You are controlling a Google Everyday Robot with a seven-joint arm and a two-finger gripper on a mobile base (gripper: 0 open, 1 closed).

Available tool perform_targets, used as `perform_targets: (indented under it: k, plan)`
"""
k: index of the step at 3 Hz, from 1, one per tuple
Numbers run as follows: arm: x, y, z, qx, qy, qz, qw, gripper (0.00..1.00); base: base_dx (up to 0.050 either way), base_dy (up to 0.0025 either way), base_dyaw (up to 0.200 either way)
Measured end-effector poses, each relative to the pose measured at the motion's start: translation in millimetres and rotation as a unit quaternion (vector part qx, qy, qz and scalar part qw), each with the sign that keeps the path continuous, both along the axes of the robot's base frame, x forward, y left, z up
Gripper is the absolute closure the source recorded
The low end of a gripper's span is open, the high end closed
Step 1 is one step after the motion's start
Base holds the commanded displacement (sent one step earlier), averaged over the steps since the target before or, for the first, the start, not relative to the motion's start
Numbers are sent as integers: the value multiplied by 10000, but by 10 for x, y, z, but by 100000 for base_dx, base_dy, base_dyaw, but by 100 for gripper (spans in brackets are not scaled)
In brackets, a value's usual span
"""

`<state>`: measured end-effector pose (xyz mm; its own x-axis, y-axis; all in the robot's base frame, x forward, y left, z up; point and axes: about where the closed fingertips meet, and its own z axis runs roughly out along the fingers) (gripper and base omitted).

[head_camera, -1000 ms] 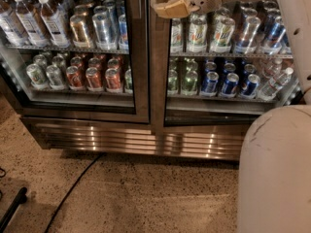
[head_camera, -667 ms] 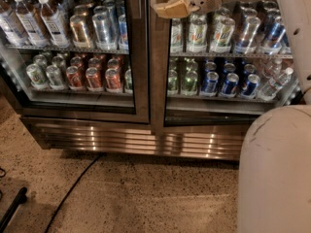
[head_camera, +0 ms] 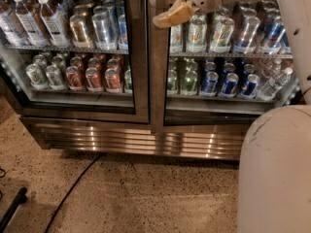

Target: Open right fridge door

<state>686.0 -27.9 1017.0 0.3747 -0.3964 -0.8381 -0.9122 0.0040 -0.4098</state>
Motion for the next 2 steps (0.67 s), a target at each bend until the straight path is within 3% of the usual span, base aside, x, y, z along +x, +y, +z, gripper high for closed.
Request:
perform_targets:
  k: [1,2]
  plan:
    - [-1,0,0,0,0,0,10000,0,0,0,0]
    - [-20,15,-8,2,0,-1,10000,0,0,0,0]
